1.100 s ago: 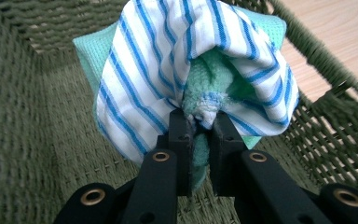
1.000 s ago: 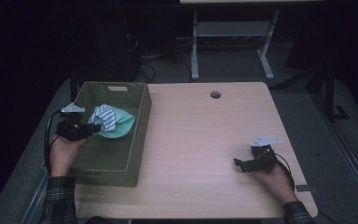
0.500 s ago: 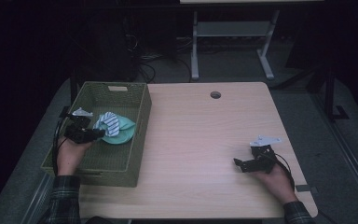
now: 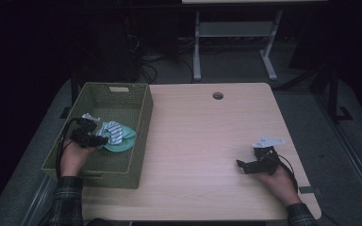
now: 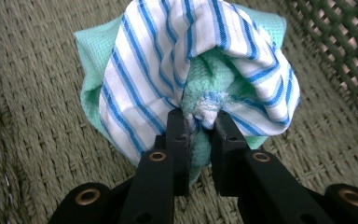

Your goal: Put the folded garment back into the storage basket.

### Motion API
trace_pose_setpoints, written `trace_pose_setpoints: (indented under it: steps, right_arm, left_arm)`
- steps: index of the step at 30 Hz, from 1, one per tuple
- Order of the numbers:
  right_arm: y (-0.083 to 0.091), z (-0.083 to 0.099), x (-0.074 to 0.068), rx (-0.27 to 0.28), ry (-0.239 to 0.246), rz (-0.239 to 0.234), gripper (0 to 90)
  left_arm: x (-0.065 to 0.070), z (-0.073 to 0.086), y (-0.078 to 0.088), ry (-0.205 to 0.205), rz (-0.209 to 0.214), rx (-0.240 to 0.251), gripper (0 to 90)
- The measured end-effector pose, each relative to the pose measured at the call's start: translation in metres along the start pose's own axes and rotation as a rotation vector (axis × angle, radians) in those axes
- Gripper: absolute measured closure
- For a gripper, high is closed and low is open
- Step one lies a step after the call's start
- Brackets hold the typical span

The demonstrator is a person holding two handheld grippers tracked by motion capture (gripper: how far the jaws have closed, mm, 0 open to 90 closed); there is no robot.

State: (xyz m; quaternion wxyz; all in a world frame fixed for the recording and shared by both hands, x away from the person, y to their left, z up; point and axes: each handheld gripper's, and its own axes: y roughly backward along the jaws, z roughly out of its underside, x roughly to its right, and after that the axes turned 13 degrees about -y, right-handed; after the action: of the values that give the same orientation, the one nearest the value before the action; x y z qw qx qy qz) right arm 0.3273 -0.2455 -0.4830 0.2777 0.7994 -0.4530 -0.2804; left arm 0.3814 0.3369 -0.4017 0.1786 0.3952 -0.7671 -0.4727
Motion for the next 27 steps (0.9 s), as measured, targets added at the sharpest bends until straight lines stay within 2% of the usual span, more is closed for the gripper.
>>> trace_pose_setpoints:
  steps: [5,10,16,23,27]
  right_arm:
    - [0.0,0.0,0.0,0.0,0.0,0.0,6.5]
    - [0.0,0.0,0.0,0.0,0.0,0.0,6.5]
    - [0.0,0.0,0.0001,0.0,0.0,0.0,6.5]
    - [0.0002,0.0001,-0.0002,-0.003,-0.005,0.001,6.5]
    - [0.0001,0.0,-0.0002,-0.003,-0.005,0.0,6.5]
  left_arm:
    - [-0.0008,0.0005,-0.0007,-0.008,-0.008,-0.004,68.3]
    - [-0.0008,0.0009,-0.0023,0.005,-0.007,-0.006,55.0]
    - [-0.0043,0.0019,-0.0004,0.035,-0.014,0.033,37.5]
    - [-0.0048,0.0018,-0.0003,0.036,-0.023,0.052,19.9]
    - [-0.0056,0.0016,0.0008,0.037,-0.01,0.062,15.9]
